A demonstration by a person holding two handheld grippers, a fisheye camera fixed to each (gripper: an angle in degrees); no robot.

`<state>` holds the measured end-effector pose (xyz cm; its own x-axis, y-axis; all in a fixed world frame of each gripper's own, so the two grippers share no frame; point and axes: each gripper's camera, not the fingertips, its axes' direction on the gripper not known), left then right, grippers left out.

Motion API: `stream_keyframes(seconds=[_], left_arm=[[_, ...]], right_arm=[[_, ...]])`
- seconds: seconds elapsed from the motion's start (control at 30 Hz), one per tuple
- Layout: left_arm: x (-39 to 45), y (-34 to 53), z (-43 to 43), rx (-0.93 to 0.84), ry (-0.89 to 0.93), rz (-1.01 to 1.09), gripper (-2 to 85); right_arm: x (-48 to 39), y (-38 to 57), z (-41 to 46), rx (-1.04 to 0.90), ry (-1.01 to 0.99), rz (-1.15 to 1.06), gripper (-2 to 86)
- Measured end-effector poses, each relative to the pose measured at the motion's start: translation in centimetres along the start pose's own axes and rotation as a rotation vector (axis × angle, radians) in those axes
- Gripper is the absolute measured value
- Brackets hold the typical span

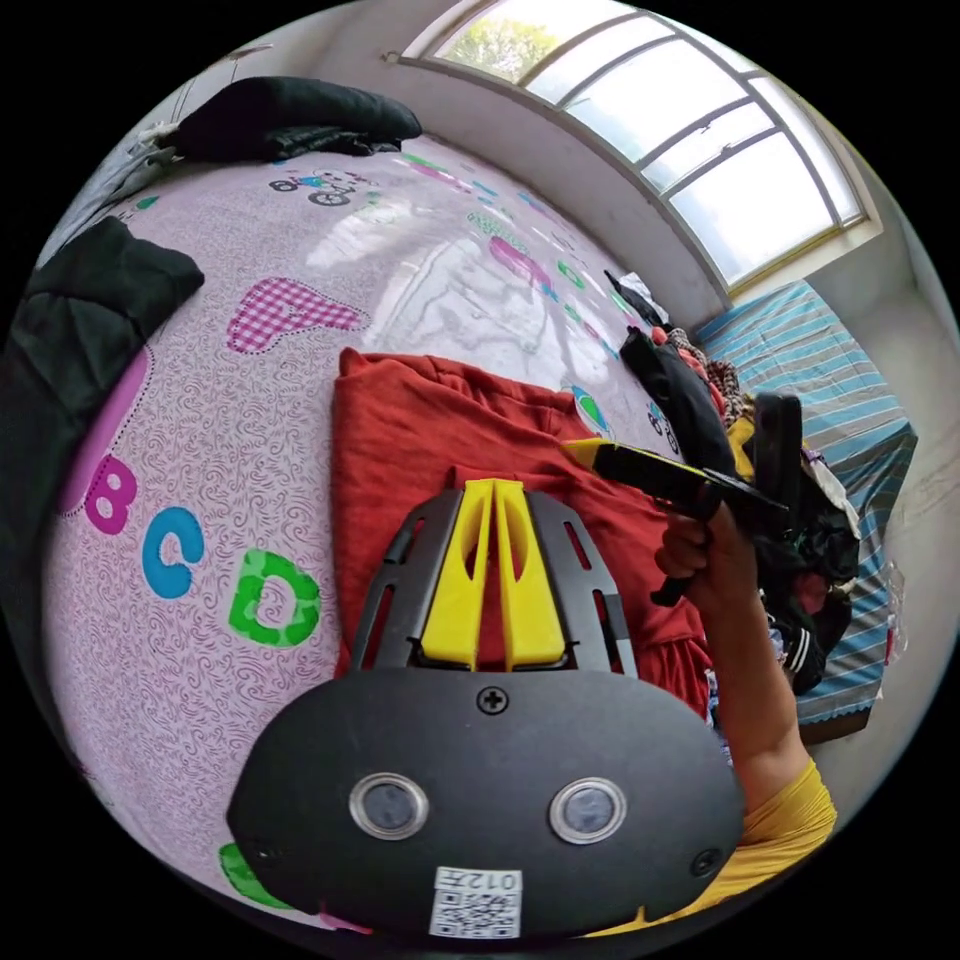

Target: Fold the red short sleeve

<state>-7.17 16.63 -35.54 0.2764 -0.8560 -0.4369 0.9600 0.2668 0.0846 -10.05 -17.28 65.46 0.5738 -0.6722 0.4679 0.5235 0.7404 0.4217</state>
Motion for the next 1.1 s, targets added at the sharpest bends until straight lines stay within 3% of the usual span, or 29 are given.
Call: stream_keyframes(seconds=[0.13, 0.2, 0.3, 0.4, 0.6, 0.73, 0.8, 0.93, 1.1], left_arm=[[1.1, 0.0, -1.8, 0.096, 0.065, 0.029, 0.4], [2.2, -0.6, -0.7, 0.018, 0.126, 0.090, 0.3], [4.4, -1.3, 2.3, -0.128, 0.041, 0.150, 0.3], [5.6, -1.6, 2.6, -0.114, 0.001, 0.168, 0.4], [4.7, -2.1, 2.9, -0.081, 0.092, 0.090, 0.4], [6.7, -2.2, 1.3, 0.012, 0.050, 0.129, 0.3], [8.3, -2.2, 0.4, 0.070, 0.157, 0.215, 0.3], [14.4, -2.8, 3.3, -0.041, 0.533, 0.489, 0.3], [20.3, -2.5, 9.1, -0.212, 0.310, 0.587, 0.2]], right_arm=[[1.5, 2.7, -4.8, 0.017, 0.004, 0.005, 0.8], [2.4, 4.3, -6.6, -0.024, 0.011, 0.013, 0.8], [3.9, 6.7, -8.2, -0.095, 0.055, 0.037, 0.8], [5.8, 7.9, -8.2, -0.136, 0.067, 0.100, 0.8], [8.3, 10.0, -10.0, 0.064, 0.053, 0.257, 0.8], [5.7, 14.0, -12.3, 0.151, -0.102, 0.196, 0.8], [3.4, 16.2, -12.5, 0.108, -0.133, 0.151, 0.8], [-2.6, 21.2, -11.5, 0.017, 0.075, 0.039, 0.9], [-6.0, 23.2, -9.5, -0.025, 0.259, -0.009, 0.9]])
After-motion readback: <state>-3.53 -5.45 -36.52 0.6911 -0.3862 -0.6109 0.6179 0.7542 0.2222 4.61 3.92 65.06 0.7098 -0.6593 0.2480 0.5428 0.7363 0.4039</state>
